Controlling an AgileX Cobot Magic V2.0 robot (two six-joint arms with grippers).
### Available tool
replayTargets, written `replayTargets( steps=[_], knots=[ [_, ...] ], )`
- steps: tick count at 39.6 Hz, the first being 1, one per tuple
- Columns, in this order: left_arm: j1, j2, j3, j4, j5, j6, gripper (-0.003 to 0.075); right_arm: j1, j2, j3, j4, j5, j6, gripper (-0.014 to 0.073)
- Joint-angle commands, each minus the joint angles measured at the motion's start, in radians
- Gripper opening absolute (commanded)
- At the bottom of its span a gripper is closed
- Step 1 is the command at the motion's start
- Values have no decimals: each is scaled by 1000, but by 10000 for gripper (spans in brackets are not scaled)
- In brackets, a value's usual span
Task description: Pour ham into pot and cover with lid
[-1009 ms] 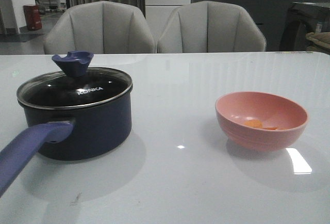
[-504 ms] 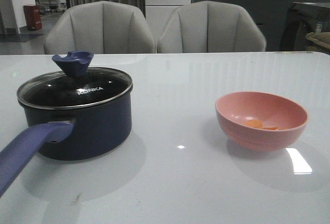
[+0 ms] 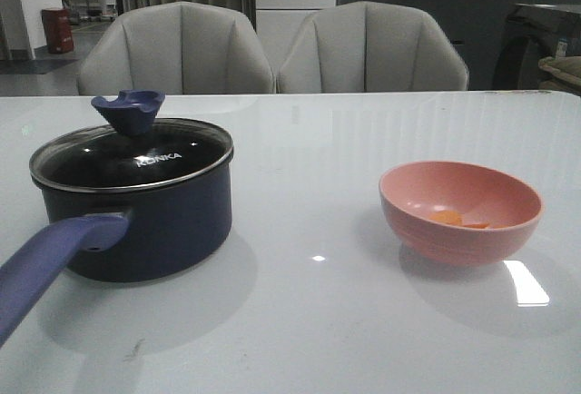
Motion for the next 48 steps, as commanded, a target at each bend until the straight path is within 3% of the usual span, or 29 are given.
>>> replayTargets(
  steps=[1, 16, 48],
  knots=[
    [-54, 63, -79, -15, -23, 0, 693, -5, -9, 11, -1, -79, -3, 136],
    [-189, 347, -287, -15, 49, -4, 693, -5, -9, 11, -1, -79, -3, 136],
    [-202, 751, -730, -15, 423, -4, 692, -5, -9, 11, -1, -79, -3, 136]
  ],
)
